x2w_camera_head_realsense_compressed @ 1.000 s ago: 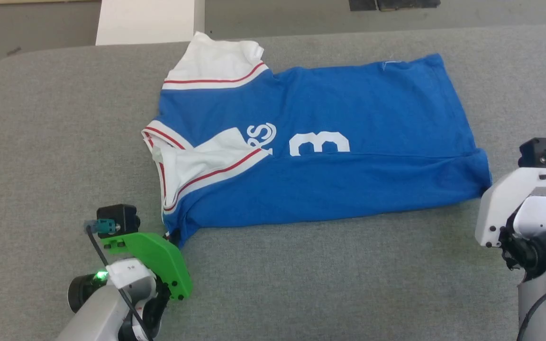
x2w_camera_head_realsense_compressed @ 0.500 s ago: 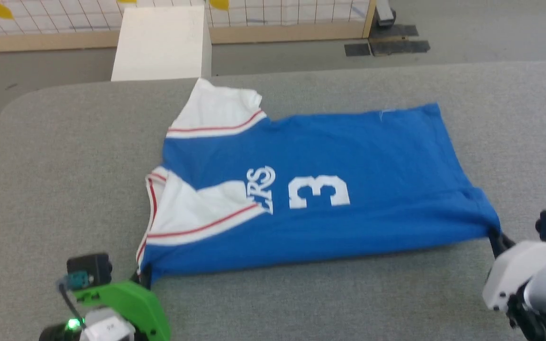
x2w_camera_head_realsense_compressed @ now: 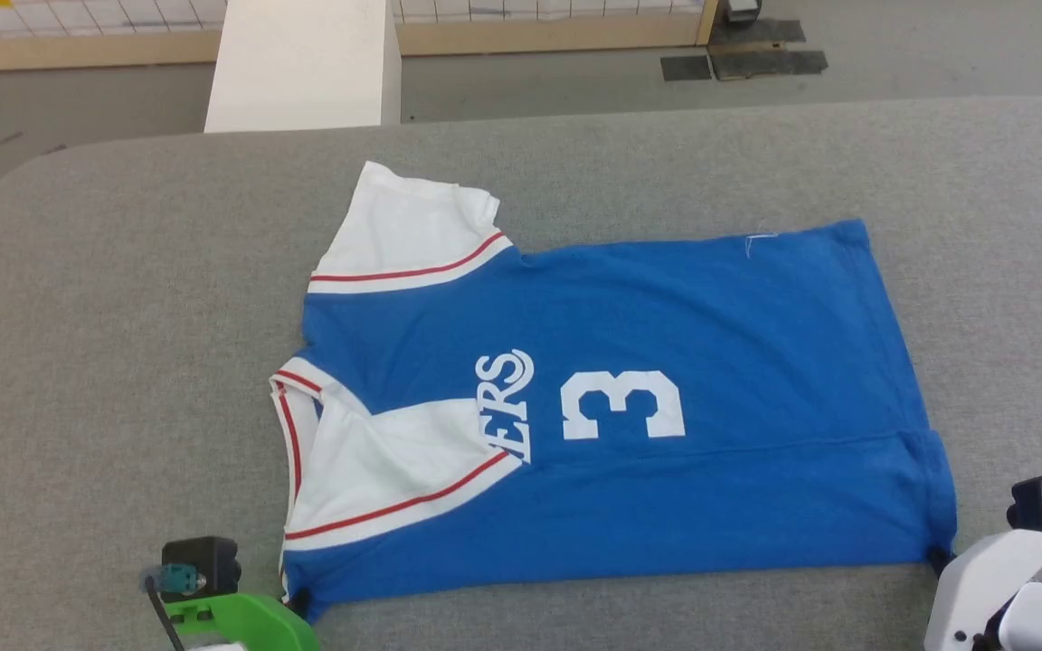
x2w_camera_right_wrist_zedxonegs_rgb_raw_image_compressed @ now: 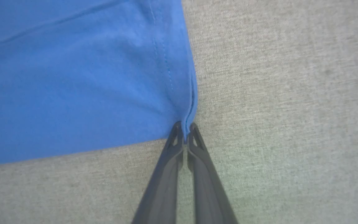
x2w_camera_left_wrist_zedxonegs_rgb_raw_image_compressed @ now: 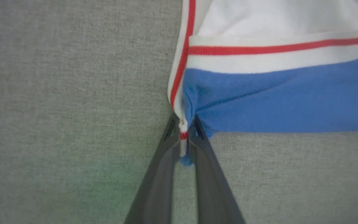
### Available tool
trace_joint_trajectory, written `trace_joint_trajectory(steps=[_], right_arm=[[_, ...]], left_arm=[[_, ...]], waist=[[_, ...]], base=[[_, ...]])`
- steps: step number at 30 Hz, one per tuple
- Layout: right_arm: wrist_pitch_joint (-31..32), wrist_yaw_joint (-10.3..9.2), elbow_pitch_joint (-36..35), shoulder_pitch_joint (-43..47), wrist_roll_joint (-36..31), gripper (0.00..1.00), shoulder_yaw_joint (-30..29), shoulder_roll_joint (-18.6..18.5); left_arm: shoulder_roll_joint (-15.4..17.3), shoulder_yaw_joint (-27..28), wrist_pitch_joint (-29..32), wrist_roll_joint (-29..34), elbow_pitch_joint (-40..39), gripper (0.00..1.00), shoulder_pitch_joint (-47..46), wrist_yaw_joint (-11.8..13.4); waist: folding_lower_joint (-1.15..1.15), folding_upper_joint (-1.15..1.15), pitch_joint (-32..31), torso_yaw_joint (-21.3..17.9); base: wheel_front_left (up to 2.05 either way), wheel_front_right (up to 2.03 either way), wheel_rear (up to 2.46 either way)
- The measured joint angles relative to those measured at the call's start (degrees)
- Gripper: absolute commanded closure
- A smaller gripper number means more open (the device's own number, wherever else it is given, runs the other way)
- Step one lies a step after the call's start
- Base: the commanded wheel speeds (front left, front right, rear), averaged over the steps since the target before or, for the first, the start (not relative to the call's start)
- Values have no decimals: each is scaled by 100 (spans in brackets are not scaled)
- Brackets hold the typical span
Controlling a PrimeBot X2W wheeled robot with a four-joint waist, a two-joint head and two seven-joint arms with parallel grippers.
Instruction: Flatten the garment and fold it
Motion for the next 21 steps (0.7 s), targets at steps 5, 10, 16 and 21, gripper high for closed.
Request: trace_joint_trajectory(steps=[5,10,16,21], right_arm=[[-97,0,125,-62,112,97,-21,-23],[-425,-1,65,-22,318,0,-70,-15],[-1503,-2,-423,162,508,0,60,-10],[-2610,-2,-792,208,498,0,450,-10]], left_arm=[[-97,-18,-143,1,211,58,-114,-87],[-223,3,-437,27,233,0,-188,-166],[-54,202,-1283,441,33,0,-265,-310],[172,326,-1895,813,-88,0,-825,-712]], waist=[[0,0,53,26],[0,0,-64,46],[0,0,-246,2],[0,0,-268,-134]], base=[[0,0,0],[0,0,0],[0,0,0],[0,0,0]])
